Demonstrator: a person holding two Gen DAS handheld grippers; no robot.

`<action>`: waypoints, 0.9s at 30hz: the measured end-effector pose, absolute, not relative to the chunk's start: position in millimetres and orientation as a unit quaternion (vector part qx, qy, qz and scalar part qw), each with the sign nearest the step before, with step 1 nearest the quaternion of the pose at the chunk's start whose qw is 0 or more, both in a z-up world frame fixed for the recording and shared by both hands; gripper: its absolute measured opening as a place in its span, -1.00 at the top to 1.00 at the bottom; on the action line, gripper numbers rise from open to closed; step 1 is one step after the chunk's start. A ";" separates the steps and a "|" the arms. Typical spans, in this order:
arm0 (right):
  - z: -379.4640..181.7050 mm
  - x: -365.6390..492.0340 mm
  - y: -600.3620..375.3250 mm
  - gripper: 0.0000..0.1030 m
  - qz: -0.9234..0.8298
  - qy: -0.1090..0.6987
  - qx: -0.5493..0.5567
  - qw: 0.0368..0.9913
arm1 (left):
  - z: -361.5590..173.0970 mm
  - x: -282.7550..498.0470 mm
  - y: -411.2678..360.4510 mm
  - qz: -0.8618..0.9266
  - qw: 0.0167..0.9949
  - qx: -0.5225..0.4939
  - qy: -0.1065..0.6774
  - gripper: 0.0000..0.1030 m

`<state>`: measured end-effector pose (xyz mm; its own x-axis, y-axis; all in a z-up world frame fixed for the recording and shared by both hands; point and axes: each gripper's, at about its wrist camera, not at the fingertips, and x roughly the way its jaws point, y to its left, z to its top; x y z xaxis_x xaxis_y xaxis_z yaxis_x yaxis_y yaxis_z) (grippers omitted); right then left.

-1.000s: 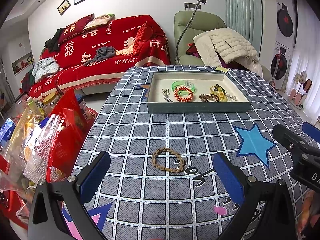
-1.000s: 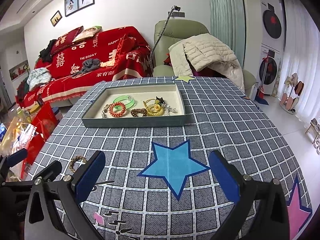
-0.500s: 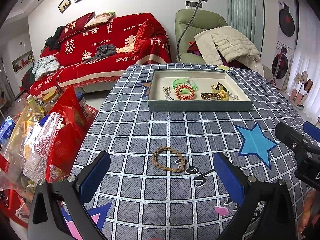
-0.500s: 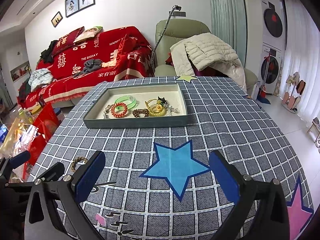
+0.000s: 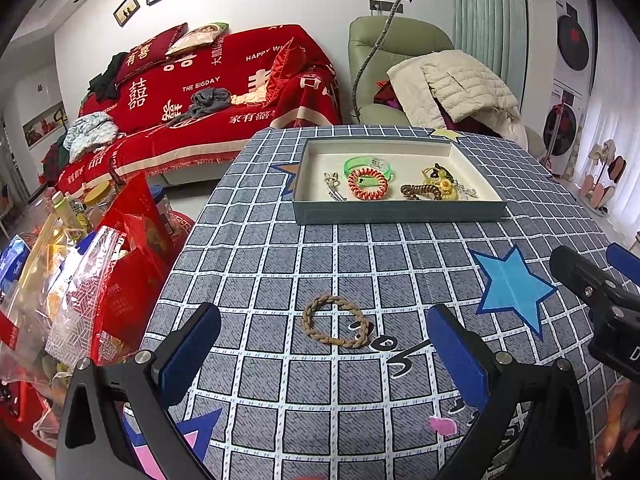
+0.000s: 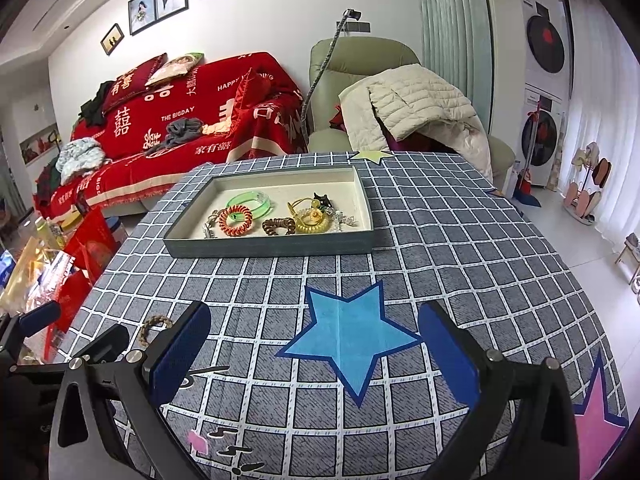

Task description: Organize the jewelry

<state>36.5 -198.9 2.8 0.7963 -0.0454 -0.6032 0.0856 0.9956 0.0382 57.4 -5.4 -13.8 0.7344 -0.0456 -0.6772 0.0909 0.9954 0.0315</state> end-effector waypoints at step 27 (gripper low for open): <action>0.1 35.5 -196.3 -1.00 -0.033 0.315 0.033 0.948 | -16.1 61.1 -2.7 -0.036 0.928 0.027 0.371 -1.00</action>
<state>35.5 -196.3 0.1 0.7992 -0.0424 -0.5995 0.0835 0.9957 0.0409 61.1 -2.7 -16.1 0.7221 -0.0464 -0.6902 0.0860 0.9960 0.0231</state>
